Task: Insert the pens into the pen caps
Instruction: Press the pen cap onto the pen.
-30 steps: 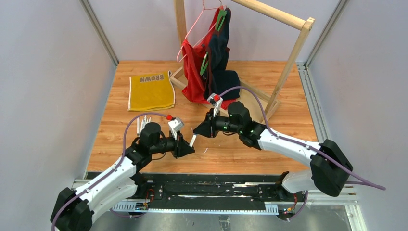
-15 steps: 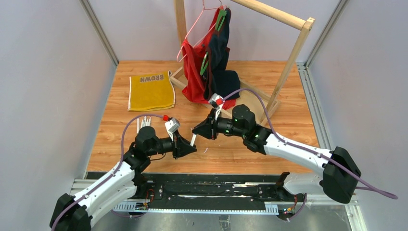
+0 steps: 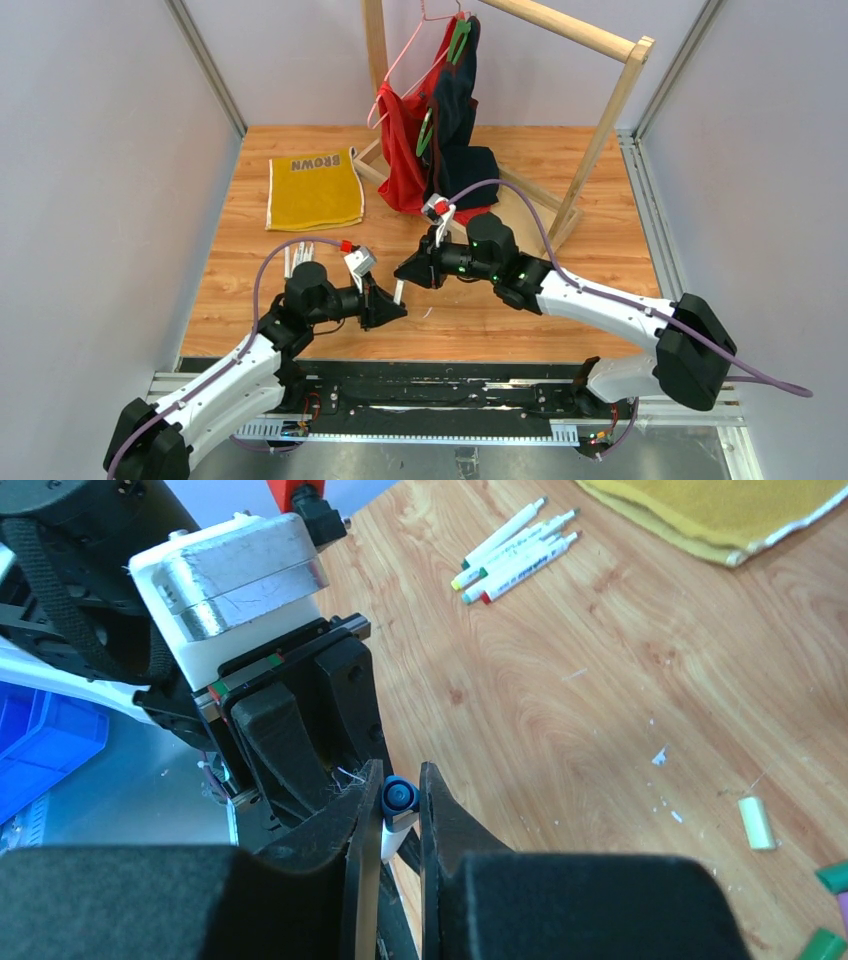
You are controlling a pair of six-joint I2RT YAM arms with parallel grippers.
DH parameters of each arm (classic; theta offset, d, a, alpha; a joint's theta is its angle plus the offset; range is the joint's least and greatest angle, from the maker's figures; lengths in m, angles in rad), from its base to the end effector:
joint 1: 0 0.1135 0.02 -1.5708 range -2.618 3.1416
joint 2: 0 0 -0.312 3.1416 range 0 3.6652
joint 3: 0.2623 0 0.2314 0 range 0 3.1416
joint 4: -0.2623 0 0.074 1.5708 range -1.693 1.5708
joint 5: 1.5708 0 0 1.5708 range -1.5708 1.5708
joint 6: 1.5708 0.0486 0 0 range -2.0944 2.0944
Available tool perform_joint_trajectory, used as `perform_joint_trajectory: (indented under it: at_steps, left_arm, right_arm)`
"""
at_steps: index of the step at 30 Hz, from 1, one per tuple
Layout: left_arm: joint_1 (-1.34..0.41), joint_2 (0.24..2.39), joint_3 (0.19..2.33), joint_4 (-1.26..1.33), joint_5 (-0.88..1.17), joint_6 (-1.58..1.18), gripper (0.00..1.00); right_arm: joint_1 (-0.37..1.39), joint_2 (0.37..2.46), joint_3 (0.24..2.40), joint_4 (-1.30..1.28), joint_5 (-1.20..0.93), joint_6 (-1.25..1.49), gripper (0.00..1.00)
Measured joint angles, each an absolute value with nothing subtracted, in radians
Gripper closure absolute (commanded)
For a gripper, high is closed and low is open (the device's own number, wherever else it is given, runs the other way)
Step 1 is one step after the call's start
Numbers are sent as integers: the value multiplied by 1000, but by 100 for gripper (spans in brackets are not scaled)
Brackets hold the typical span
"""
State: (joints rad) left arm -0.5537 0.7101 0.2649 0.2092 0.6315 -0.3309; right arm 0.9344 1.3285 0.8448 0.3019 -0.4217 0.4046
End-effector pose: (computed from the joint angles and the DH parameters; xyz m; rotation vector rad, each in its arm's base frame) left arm 0.0879 -0.0881 0.2483 0.6845 1.8001 -1.1797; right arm 0.1547 0.2429 0.3442 -0.8282 1.7531 1.3070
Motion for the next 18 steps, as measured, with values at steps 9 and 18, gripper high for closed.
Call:
perform_joint_trajectory:
  at_steps: [9, 18]
  left_arm:
    - [-554, 713, 266, 117, 595, -302, 100]
    - [-554, 713, 266, 67, 579, -296, 100]
  right_arm:
    - [949, 1354, 838, 264, -380, 432, 100]
    - [949, 1375, 819, 284, -369, 495, 99]
